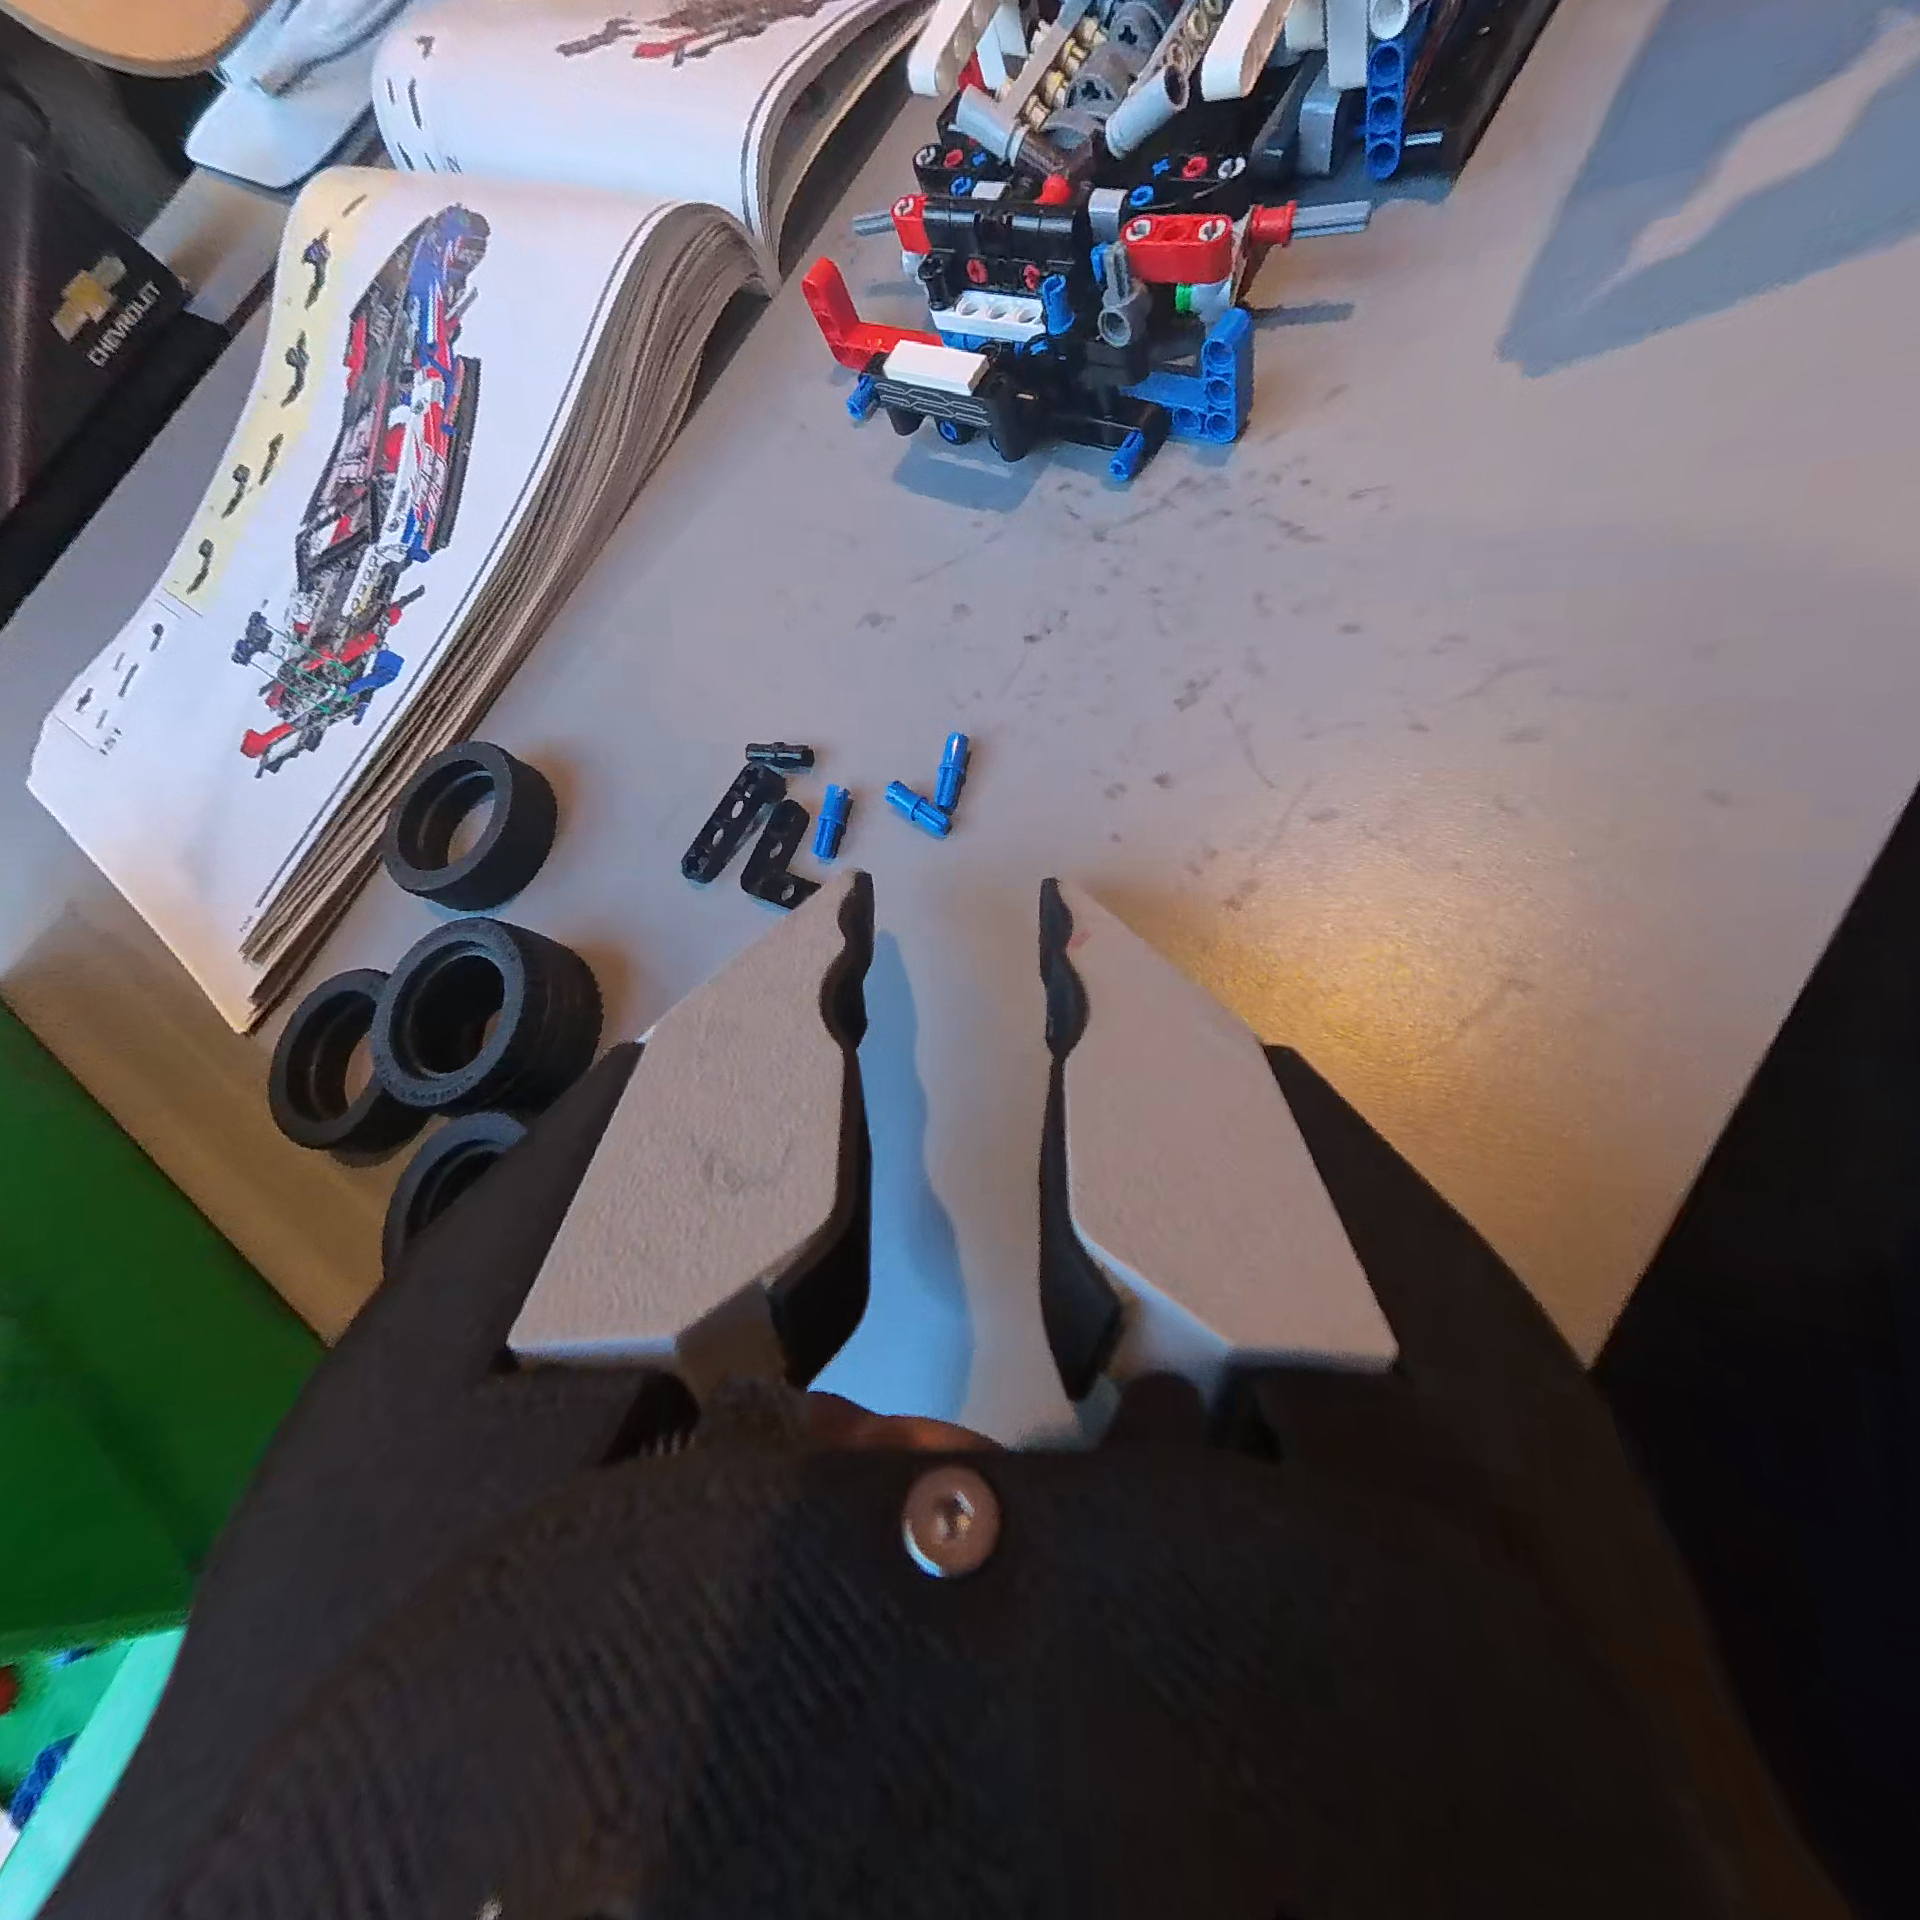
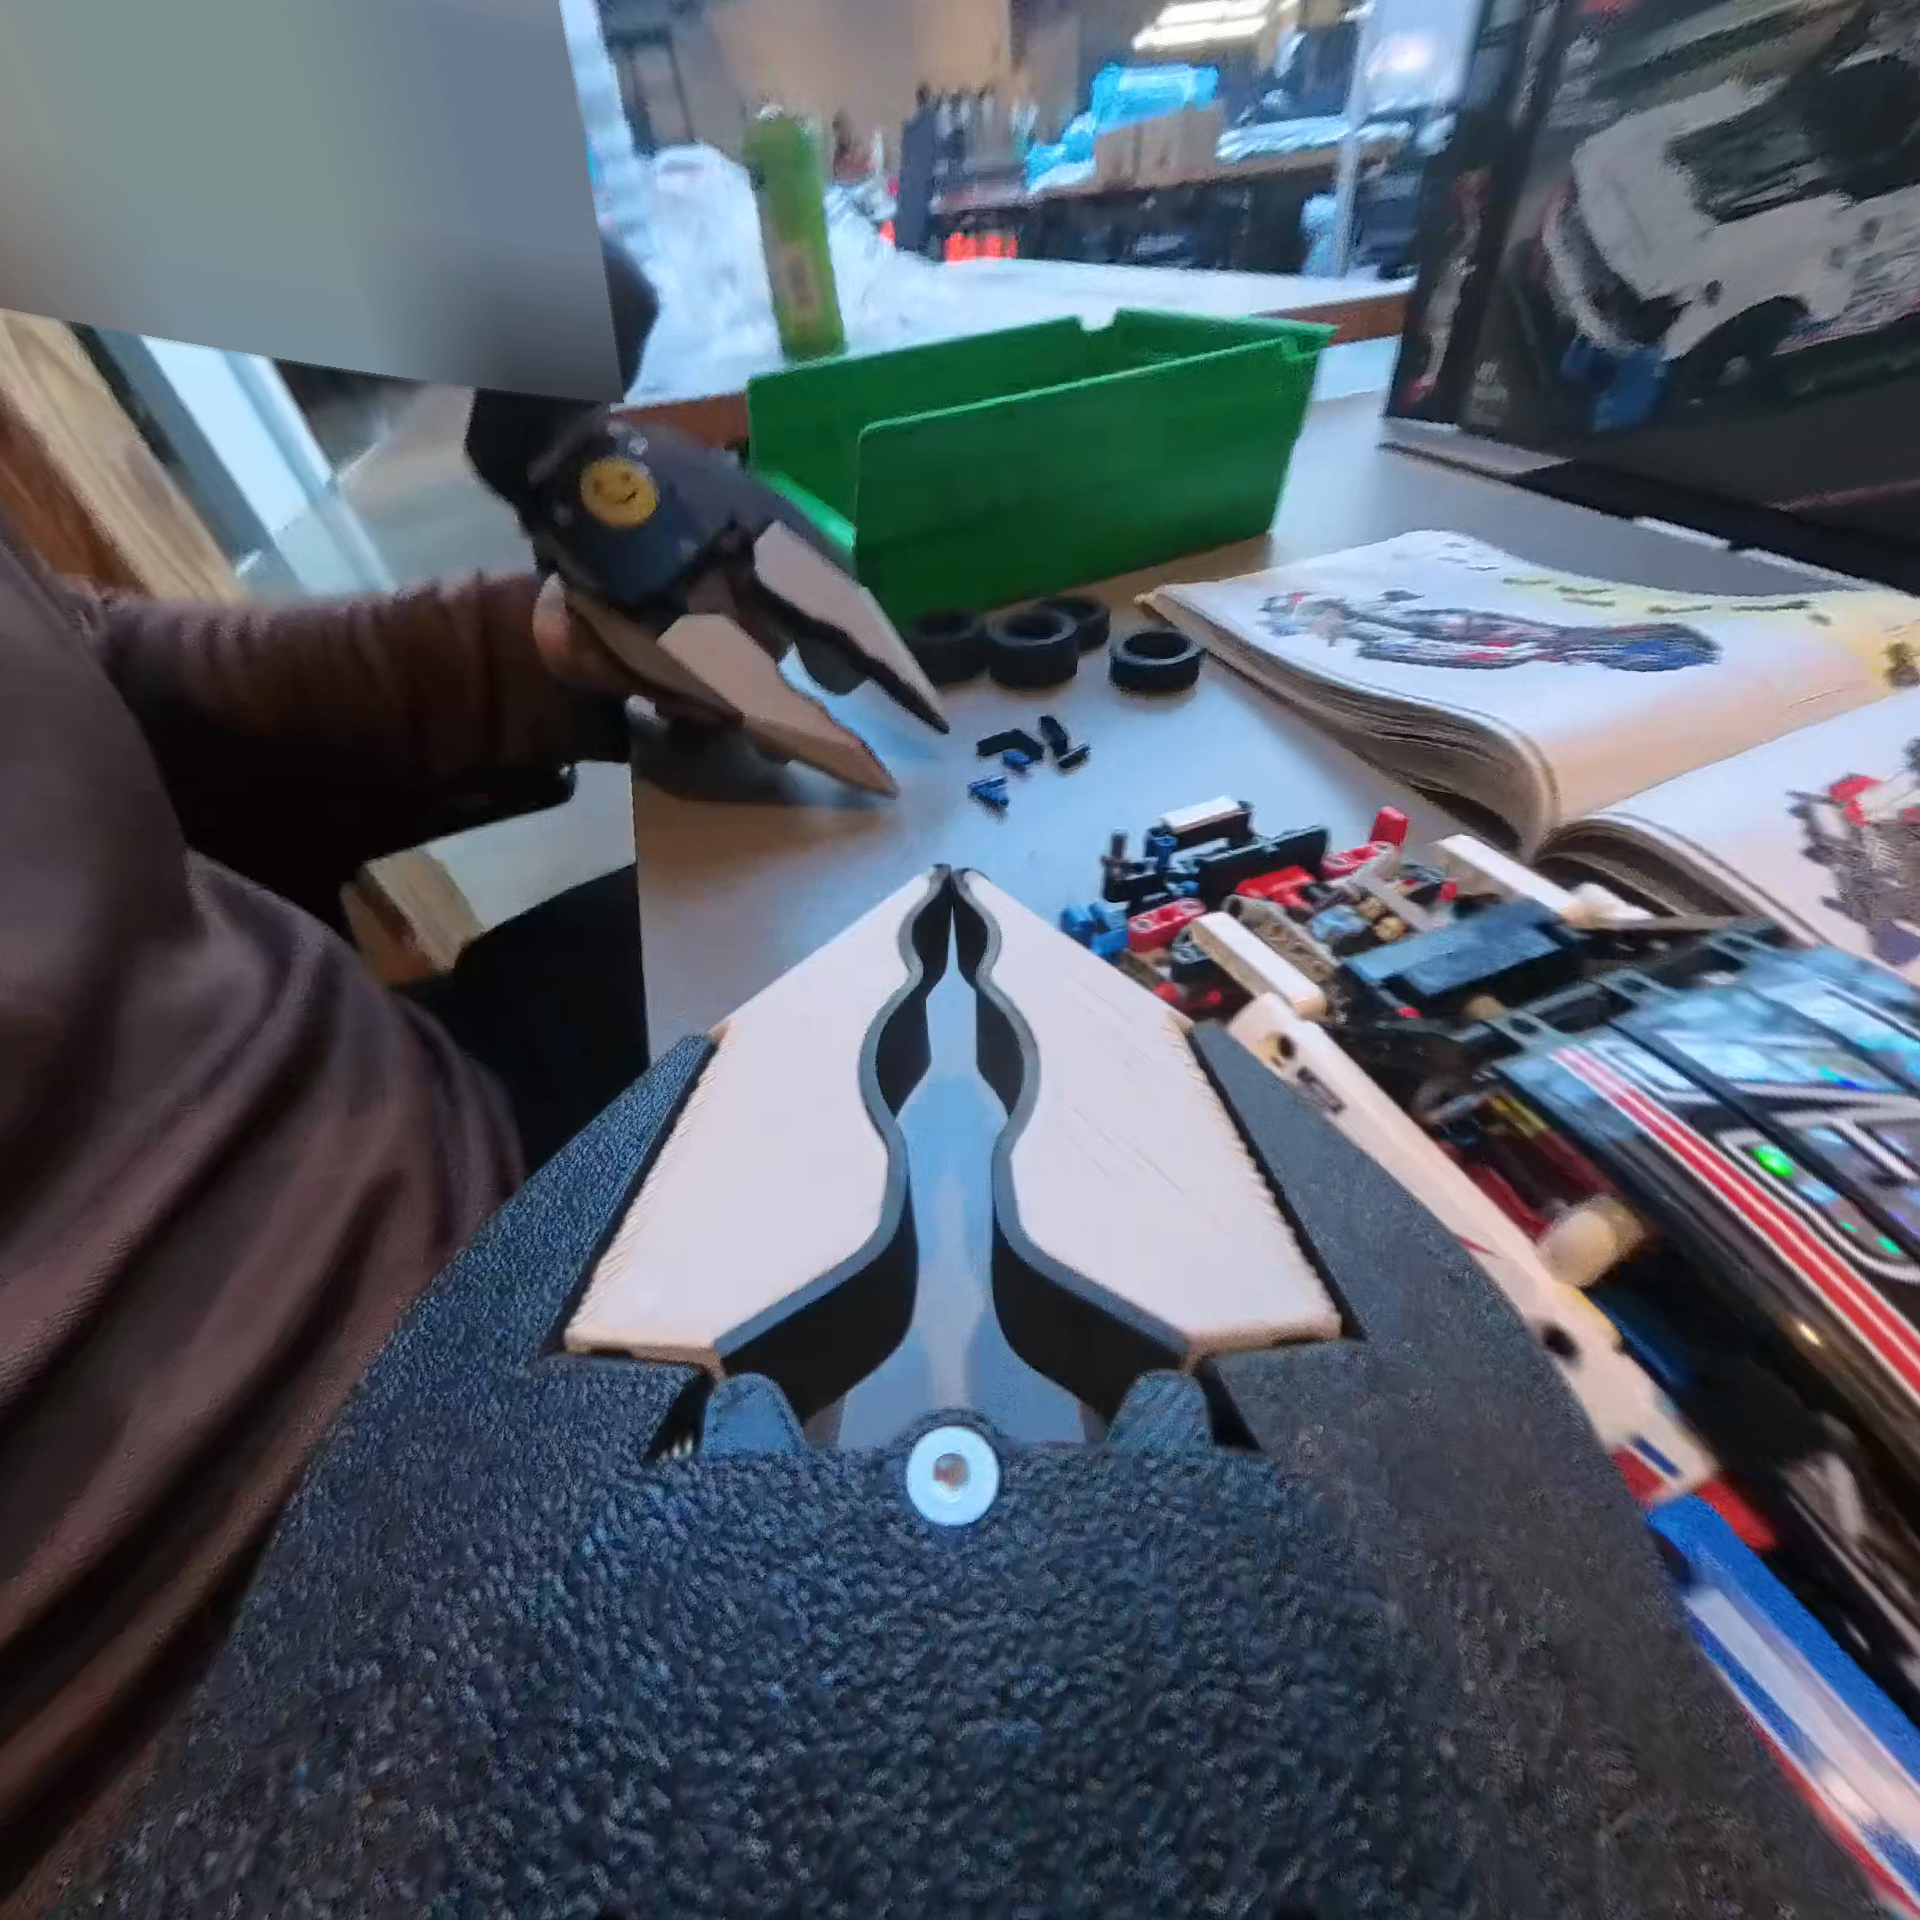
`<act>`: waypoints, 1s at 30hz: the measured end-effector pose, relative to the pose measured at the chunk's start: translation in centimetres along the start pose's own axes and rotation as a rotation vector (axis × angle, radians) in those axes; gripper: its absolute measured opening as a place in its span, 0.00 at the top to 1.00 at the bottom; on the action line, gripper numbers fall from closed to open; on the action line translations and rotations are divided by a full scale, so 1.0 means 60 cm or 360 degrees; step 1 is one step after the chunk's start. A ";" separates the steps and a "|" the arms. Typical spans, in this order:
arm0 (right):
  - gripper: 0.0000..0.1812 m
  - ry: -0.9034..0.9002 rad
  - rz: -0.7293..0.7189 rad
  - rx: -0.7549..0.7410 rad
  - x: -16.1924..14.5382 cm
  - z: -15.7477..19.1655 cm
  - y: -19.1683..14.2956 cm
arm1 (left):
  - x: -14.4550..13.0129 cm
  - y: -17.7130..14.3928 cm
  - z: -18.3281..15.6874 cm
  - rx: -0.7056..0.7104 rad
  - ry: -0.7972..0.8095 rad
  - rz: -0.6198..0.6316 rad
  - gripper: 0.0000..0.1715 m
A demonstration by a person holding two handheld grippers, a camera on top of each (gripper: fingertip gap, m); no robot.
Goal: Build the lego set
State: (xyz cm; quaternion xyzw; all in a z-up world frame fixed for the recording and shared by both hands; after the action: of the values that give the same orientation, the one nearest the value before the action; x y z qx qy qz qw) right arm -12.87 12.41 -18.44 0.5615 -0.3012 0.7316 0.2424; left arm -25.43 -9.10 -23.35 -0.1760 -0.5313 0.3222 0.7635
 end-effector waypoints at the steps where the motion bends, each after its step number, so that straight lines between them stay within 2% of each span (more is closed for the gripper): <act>1: 1.00 -0.0022 0.0030 0.0029 -0.002 0.004 0.005 | 0.000 0.000 0.001 -0.0016 -0.0020 0.0000 0.83; 17: 1.00 0.0027 0.0087 0.0189 -0.003 -0.002 0.016 | 0.011 -0.002 0.018 -0.0030 -0.0139 -0.0139 0.85; 30: 1.00 0.0015 0.0080 0.0269 -0.002 -0.001 0.015 | 0.009 0.007 0.025 -0.0011 -0.0188 -0.0081 0.84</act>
State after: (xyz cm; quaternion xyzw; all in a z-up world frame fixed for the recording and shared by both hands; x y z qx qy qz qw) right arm -13.52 11.83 -18.69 0.5686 -0.2512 0.7630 0.1771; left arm -26.80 -8.53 -22.68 -0.1459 -0.5809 0.3106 0.7381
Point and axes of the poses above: each gripper's, where its closed fingertips meet, y out along the fingers, x out of its top, z = x × y across the jaws, the point moved 6 cm from there along -y, back along the fingers, and after that the axes turned 5 degrees about y, right-handed, at the moved point
